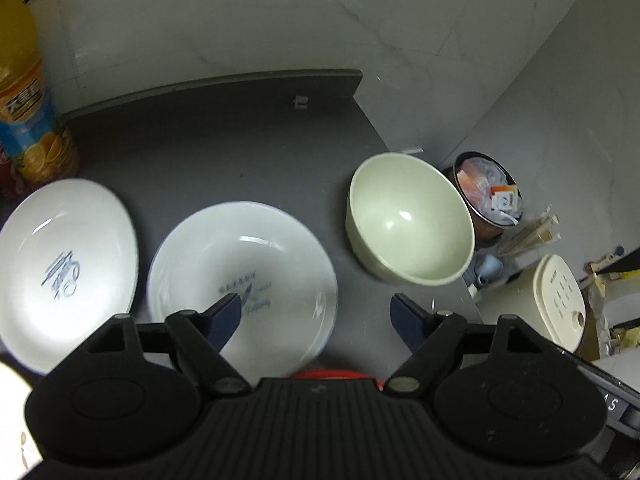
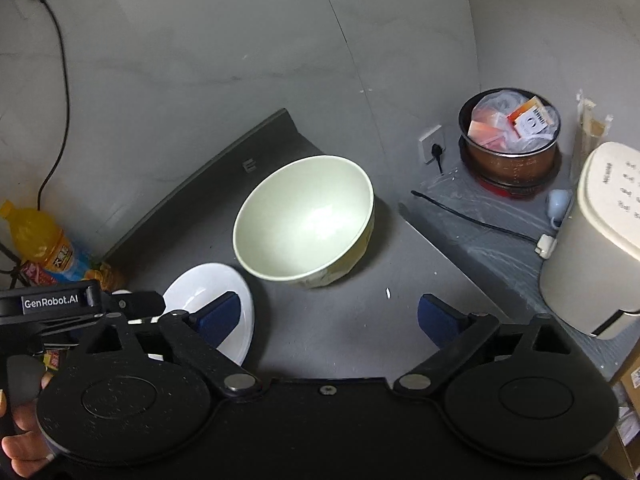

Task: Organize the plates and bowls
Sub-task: 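Close both grippers on the rim of the second cream bowl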

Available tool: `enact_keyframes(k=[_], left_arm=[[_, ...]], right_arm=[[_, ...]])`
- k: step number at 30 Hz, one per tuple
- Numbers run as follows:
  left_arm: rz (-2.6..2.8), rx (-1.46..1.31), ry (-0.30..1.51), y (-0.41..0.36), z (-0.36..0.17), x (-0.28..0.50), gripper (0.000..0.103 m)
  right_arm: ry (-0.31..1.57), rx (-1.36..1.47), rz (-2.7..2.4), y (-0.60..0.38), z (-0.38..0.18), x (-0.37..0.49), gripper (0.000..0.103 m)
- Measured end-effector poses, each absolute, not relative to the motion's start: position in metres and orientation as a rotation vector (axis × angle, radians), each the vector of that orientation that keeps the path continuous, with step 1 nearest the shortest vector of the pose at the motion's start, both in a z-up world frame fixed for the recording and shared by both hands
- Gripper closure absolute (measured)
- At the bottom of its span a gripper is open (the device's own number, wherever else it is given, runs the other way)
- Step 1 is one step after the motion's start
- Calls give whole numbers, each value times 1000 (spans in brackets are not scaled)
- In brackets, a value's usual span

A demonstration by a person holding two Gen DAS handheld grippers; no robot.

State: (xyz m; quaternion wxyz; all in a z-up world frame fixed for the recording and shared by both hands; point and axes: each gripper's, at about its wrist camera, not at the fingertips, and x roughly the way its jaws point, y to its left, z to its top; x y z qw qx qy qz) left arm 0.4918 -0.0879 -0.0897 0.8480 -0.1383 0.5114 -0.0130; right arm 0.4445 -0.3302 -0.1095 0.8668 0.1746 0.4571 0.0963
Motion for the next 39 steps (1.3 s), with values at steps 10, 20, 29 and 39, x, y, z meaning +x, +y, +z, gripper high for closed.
enact_keyframes(k=[10, 20, 29, 39], left_arm=[[-13, -321, 1099, -104, -117, 541, 26], [21, -330, 1154, -116, -153, 583, 47], [35, -290, 1159, -126, -172, 601, 61], [-8, -311, 1213, -133, -188, 614, 90]], right_arm=[[1013, 390, 252, -343, -139, 494, 34], [1093, 394, 289, -341, -173, 532, 60], [1130, 387, 299, -340, -190, 549, 62], [1154, 345, 314, -328, -198, 557, 76]])
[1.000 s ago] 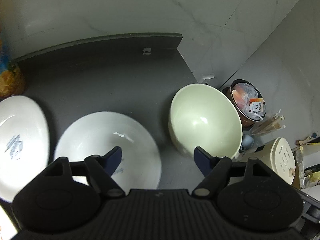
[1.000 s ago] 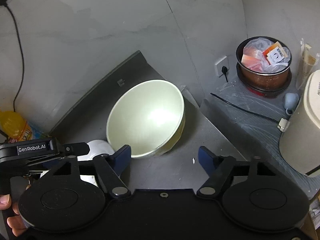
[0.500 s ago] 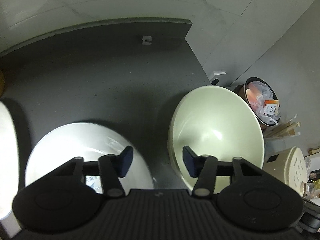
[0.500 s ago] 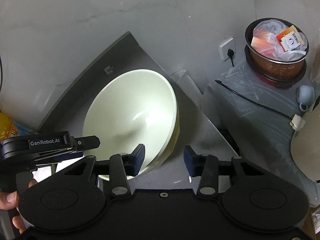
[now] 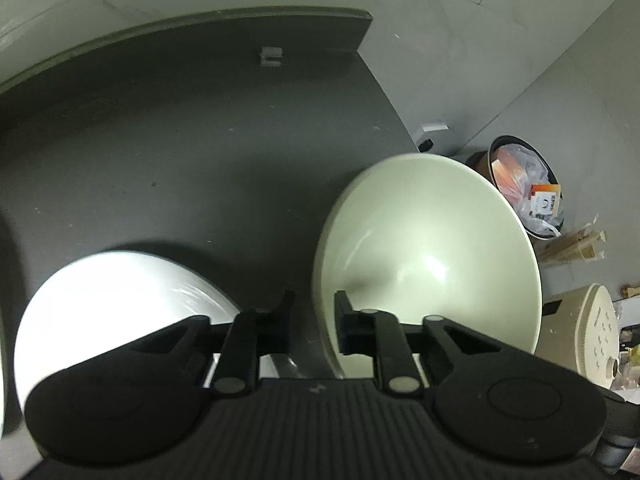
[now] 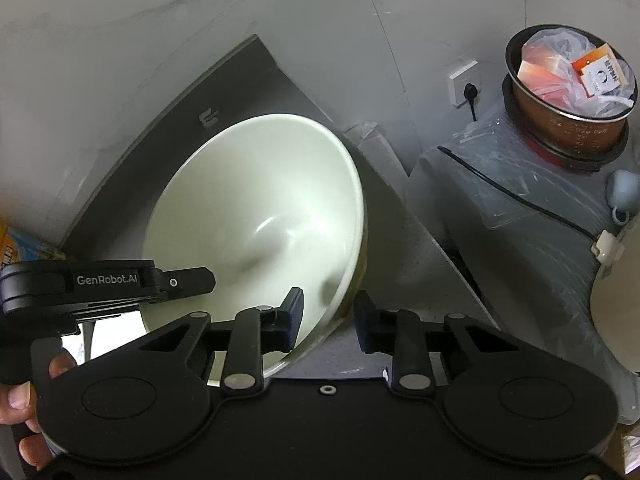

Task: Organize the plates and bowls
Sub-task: 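Close both grippers on the rim of the second cream bowl, then lift the second cream bowl and carry it over the bowl stack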

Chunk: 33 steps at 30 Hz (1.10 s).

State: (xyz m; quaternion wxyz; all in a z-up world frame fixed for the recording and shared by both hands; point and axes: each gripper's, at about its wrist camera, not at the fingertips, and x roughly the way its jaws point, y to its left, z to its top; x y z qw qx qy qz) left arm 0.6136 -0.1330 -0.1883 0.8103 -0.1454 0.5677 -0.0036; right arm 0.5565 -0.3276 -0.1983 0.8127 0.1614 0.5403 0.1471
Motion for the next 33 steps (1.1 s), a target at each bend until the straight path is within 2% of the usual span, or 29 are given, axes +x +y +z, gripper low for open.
enact_keyframes(k=[15, 33], left_arm=[[-68, -325, 1134, -123, -155, 586, 91], [-125, -345, 1035, -90, -98, 492, 91]], right_arm=[[1052, 325, 290, -320, -160, 528, 76], [926, 279, 302, -299, -101, 449, 76]])
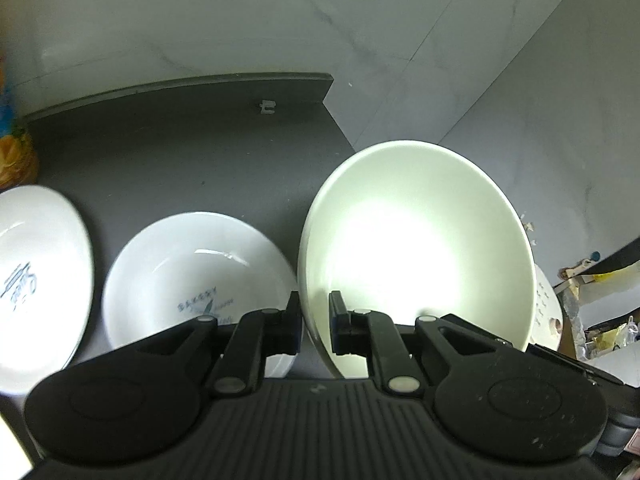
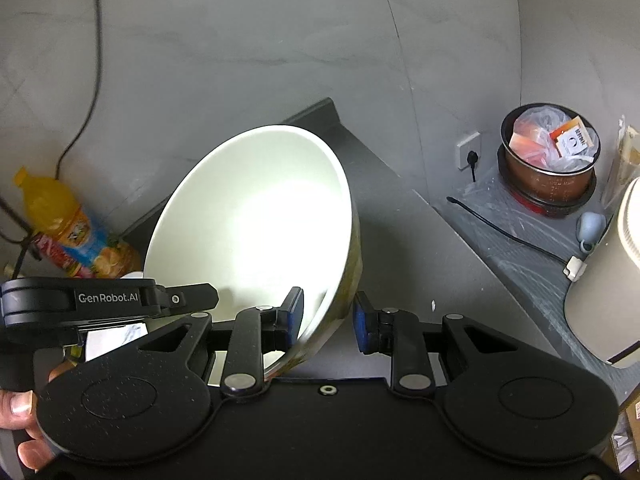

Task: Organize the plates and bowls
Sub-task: 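Lift the second cream bowl and carry it over the bowl stack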

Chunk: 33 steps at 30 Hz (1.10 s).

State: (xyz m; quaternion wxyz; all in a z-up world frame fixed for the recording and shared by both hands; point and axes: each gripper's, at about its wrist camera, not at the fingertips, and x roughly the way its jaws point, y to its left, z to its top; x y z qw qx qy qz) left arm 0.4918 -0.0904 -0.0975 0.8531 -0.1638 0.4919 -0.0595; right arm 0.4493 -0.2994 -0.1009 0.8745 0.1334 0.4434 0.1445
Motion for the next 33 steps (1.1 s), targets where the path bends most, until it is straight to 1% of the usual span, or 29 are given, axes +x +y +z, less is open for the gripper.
enact_keyframes(k=[7, 15, 33], left_arm=[[-142, -339, 1014, -82, -88, 452, 91], [-150, -348, 1017, -73, -89, 407, 91], [-148, -381, 1071, -52, -115, 345, 91]], right_arm=[[895, 289, 289, -294, -88, 408, 76], [894, 285, 278, -285, -85, 361, 76], [962, 273, 253, -267, -106, 305, 76]])
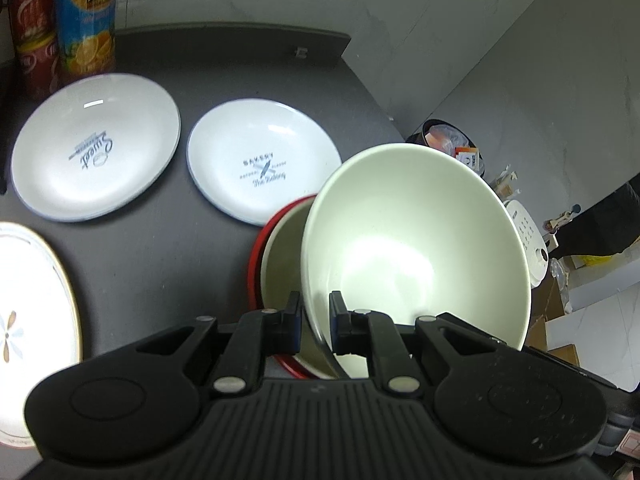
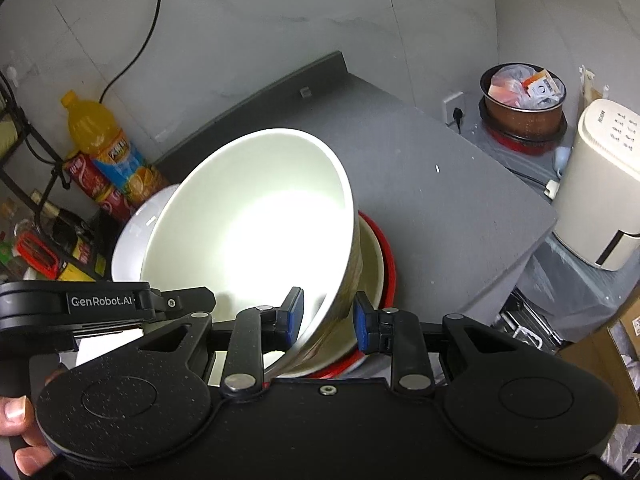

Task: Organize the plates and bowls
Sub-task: 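Lift the second cream bowl and carry it over the bowl stack, then lower the cream bowl onto the stack and open both grippers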

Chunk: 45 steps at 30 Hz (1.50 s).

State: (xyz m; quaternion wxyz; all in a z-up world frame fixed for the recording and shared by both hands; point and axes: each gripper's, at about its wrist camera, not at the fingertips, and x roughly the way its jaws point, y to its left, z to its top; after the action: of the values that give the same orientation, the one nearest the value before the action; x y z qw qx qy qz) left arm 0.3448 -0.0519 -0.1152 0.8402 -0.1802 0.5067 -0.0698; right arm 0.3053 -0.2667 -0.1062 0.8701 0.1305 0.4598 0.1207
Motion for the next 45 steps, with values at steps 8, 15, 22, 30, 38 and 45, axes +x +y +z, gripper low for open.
enact_keyframes(k=[8, 15, 22, 30, 38, 45], left_arm=[[-147, -422, 1070, -48, -129, 340, 91], [-131, -465, 1077, -44, -136, 345, 91], [-131, -469, 1097, -45, -133, 345, 86], [-106, -488, 1072, -37, -122, 336, 64], [-49, -496, 1068, -22, -123, 329, 51], [-12, -489, 1046, -5, -114, 320, 40]], right_arm=[[1002, 197, 253, -256, -116, 306, 75], [1029, 150, 253, -251, -119, 316, 75], [1030, 137, 254, -252, -119, 321, 75], [1032, 98, 250, -248, -120, 322, 70], [1052, 101, 245, -247, -116, 324, 65], [1025, 82, 243, -250, -106, 318, 62]])
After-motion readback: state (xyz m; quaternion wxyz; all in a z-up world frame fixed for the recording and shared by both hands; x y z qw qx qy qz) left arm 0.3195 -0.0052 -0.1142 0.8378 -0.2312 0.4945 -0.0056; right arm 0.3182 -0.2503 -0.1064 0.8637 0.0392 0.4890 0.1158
